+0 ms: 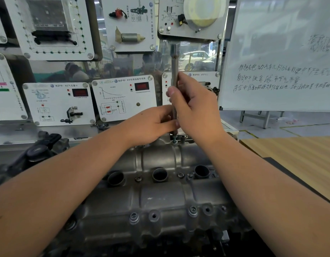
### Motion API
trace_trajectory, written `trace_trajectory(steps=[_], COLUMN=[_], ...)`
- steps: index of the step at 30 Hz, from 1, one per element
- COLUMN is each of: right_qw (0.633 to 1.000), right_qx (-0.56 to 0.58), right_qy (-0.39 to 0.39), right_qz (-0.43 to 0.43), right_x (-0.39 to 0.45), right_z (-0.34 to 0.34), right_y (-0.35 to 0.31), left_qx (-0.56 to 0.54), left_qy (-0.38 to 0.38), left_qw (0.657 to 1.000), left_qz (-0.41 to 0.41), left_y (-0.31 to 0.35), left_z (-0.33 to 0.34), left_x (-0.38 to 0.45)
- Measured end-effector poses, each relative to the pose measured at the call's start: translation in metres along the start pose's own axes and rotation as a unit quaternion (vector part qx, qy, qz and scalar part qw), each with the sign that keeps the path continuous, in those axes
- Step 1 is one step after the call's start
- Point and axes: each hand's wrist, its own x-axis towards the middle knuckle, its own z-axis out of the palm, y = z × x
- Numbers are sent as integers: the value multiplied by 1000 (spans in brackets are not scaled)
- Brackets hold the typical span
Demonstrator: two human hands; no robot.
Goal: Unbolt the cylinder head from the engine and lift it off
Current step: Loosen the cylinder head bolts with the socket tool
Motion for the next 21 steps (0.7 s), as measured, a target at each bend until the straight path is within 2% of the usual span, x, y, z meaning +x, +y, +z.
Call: trace_trajectory(steps=[4, 12, 17, 21], right_qw=[999, 1000, 999, 999], right_qx=[27, 9, 16, 22], right_qy=[-5, 19, -1, -1], right_qz=[38, -7, 38, 28], right_x=[0, 0, 1, -1], right_z=[0, 0, 0, 0], right_y=[-2, 1, 0, -1], left_qx=[-40, 4, -18, -23], left_qy=[-2, 7, 4, 7], left_qw=[999, 1000, 1000, 1000], left_qz=[-9, -8, -12, -10], left_y=[-1, 1, -1, 1], left_z=[-1, 0, 1, -1], left_x=[-2, -1, -1, -2])
